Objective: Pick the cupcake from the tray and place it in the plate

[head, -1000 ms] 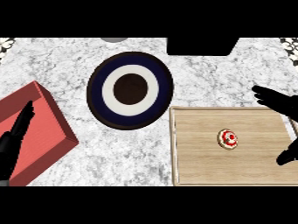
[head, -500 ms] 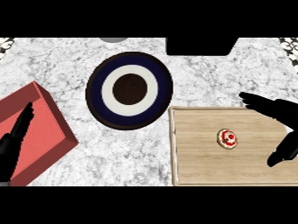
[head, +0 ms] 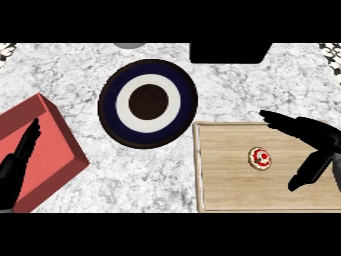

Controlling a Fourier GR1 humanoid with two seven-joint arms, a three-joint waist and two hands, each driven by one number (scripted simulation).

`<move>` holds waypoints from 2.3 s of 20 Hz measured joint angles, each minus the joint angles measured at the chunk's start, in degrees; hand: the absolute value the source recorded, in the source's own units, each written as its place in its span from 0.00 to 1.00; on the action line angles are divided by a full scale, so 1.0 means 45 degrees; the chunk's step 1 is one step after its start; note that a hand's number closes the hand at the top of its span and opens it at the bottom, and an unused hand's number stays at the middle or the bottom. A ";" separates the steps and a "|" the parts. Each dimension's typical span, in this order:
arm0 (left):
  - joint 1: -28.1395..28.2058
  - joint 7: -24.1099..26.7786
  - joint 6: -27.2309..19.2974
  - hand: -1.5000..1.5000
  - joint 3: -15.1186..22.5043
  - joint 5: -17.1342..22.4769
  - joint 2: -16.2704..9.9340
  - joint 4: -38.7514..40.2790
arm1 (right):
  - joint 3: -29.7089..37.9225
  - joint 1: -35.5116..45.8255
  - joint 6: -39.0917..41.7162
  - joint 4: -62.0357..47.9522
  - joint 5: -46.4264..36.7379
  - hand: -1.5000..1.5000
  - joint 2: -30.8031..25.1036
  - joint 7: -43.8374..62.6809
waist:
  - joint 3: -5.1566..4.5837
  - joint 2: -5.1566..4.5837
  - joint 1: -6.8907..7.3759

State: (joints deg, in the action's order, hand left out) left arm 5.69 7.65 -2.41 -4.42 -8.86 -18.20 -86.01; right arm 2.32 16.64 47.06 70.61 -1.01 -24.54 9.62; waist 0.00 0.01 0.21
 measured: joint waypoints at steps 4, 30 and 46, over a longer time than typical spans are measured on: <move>-0.0374 -0.0006 0.0122 0.50 -0.0179 -0.0303 0.0197 0.0297 | 0.0061 -0.0214 0.0077 -0.0161 -0.0625 1.00 0.0167 -0.0559 | 0.0003 -0.0002 -0.0019; -0.1370 0.0004 0.1042 0.50 0.0130 -0.0863 0.0687 -0.0098 | -0.0863 0.4917 -0.5928 -0.3914 -0.7069 1.00 -0.0774 -0.5500 | 0.0105 -0.0749 0.1728; -0.1411 -0.0180 0.0880 0.50 -0.0152 -0.0899 0.0684 0.0213 | 0.1339 0.8293 -0.8190 -0.8217 -0.5834 1.00 -0.0646 -1.2898 | 0.0056 -0.0422 0.1143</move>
State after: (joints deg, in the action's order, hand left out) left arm -0.65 6.84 1.55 -5.10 -12.91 -15.12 -85.05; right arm 8.35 53.96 10.21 33.63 -27.26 -27.45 -48.42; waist 0.26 -1.89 5.36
